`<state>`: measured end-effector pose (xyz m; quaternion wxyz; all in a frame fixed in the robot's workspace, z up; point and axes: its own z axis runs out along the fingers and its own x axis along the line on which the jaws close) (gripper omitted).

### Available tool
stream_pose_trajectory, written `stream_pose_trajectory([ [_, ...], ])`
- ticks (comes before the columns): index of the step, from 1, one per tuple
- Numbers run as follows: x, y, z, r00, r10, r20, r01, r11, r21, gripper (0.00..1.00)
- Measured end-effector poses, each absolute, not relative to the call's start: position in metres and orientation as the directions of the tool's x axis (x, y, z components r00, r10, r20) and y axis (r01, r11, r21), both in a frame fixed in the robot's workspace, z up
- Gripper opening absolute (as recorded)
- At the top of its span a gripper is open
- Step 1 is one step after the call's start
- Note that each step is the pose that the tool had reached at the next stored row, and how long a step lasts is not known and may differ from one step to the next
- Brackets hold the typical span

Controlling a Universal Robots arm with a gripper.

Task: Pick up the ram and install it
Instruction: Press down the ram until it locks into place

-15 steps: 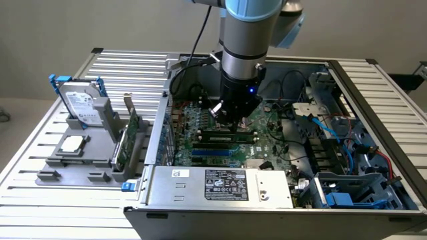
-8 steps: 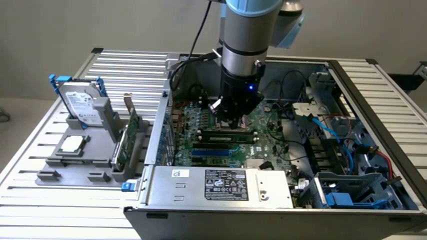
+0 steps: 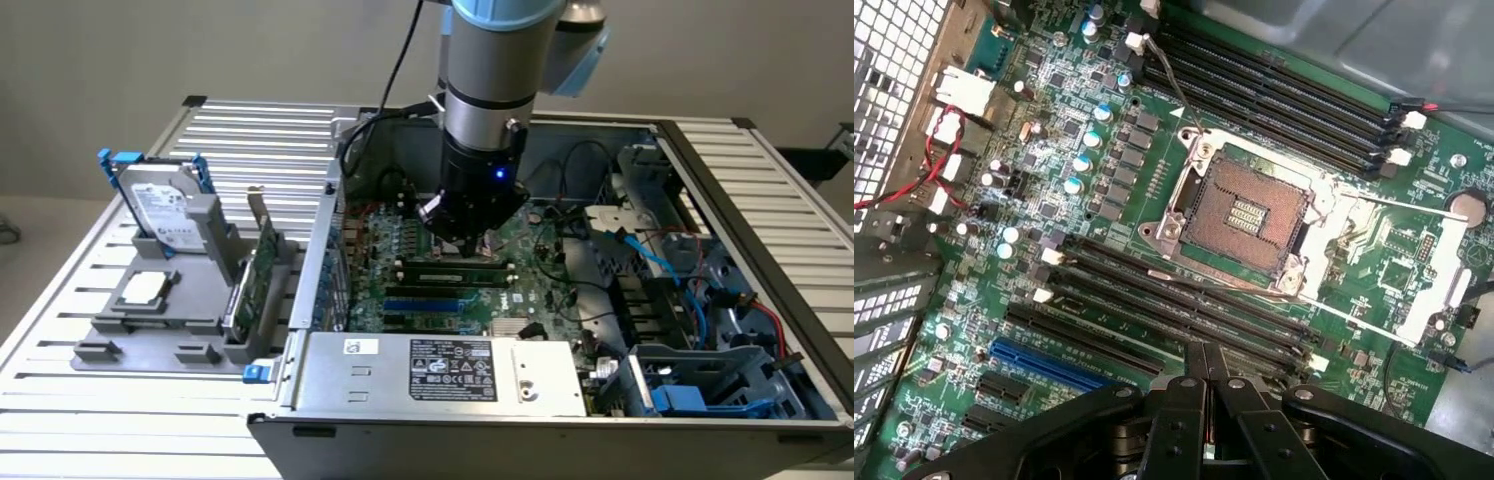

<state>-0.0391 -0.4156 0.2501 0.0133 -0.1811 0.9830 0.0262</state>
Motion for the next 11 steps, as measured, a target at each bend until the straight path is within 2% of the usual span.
stream_pose_trajectory([
  [11, -0.0392, -0.4156, 0.2503, -0.965, -0.259, -0.032, -0.26, 0.964, 0.048, 0.11],
])
